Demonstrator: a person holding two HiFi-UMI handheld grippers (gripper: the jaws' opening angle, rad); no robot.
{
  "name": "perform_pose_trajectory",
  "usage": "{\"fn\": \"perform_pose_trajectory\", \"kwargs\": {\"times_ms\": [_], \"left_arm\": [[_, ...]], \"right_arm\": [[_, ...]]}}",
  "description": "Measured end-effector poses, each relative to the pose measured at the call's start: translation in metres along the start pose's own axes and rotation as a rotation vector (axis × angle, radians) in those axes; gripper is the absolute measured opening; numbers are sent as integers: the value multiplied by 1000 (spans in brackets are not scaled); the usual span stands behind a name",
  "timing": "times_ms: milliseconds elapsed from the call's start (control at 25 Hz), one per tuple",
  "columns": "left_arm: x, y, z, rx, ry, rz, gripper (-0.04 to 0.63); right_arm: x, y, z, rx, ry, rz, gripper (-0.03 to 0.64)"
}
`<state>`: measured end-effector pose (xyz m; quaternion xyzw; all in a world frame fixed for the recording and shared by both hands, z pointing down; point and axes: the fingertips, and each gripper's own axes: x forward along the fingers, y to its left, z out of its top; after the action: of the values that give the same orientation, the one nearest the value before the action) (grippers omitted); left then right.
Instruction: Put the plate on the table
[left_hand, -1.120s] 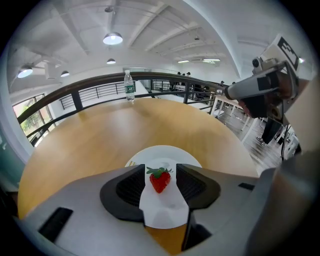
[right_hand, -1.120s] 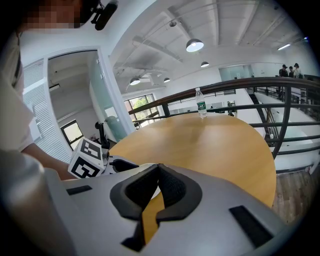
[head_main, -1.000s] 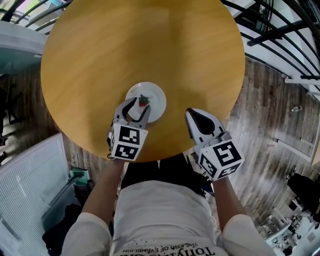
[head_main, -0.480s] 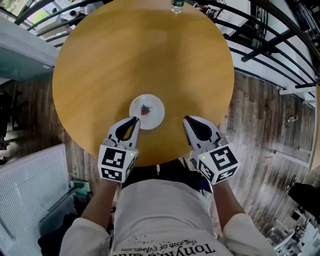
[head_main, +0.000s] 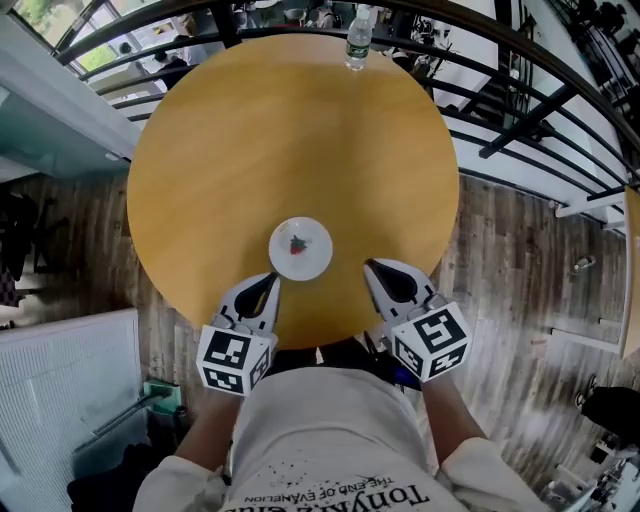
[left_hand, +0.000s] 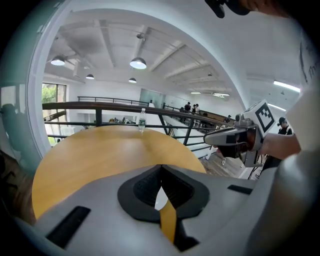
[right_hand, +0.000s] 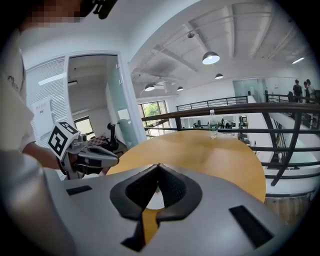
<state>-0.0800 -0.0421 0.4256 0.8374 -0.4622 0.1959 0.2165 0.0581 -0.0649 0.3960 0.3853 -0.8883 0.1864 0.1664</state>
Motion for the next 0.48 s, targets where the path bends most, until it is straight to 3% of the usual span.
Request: {"fn": "perform_pose_trajectory", "kwargs": {"times_ms": [480], "left_arm": [[-33,9,6,-7,-36,46,25]], "right_arm": [[-2,17,11,-18,-18,12,20]]}}
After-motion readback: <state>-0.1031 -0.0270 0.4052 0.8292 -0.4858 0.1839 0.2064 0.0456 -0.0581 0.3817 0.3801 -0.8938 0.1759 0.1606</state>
